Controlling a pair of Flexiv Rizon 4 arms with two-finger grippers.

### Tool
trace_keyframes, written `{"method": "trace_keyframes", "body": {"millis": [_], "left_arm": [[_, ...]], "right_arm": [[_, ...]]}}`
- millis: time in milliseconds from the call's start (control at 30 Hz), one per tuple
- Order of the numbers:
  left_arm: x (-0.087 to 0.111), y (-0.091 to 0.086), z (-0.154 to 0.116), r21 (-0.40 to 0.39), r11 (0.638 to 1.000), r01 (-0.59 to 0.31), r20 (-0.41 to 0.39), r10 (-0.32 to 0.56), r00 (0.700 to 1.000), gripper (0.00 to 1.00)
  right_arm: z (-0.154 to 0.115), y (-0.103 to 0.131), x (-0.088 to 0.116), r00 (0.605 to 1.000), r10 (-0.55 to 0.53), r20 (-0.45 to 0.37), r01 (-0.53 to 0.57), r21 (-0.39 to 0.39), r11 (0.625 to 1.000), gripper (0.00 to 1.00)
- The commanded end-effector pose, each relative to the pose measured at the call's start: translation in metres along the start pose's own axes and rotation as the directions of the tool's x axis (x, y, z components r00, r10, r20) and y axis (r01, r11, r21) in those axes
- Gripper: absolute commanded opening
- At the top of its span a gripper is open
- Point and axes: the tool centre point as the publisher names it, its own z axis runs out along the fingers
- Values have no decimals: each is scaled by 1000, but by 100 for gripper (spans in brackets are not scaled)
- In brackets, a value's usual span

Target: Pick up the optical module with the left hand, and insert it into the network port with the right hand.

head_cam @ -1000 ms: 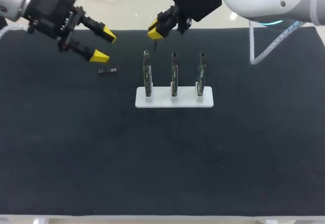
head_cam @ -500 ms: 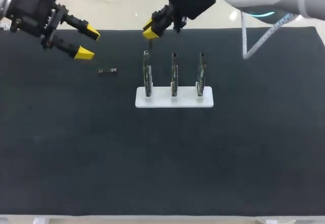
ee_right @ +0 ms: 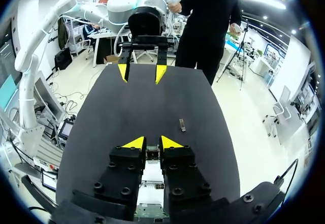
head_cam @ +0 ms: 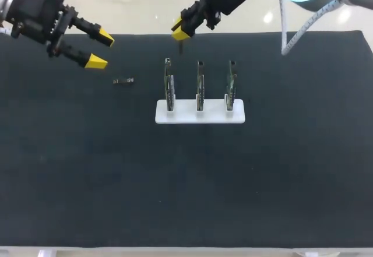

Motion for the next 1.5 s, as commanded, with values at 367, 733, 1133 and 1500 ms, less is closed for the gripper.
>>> {"method": "trace_keyframes", "body": {"millis": [367, 733, 1133, 1500], "left_arm": [[0, -1, 0, -4, 1000, 0, -3, 0, 1000, 100], [0, -1, 0, -4, 1000, 0, -3, 0, 1000, 100], [0, -1, 0, -4, 1000, 0, -3, 0, 1000, 100], [0, -1, 0, -4, 1000, 0, -3, 0, 1000, 100]], "right_arm": [[-4, -17, 27, 1000, 6, -20, -7, -40, 999, 0], [-4, -18, 41, 999, 26, -32, -28, -38, 999, 0], [-1, -20, 44, 999, 30, -29, -31, -27, 999, 0], [1, -18, 46, 999, 31, -23, -32, -23, 999, 0]]}}
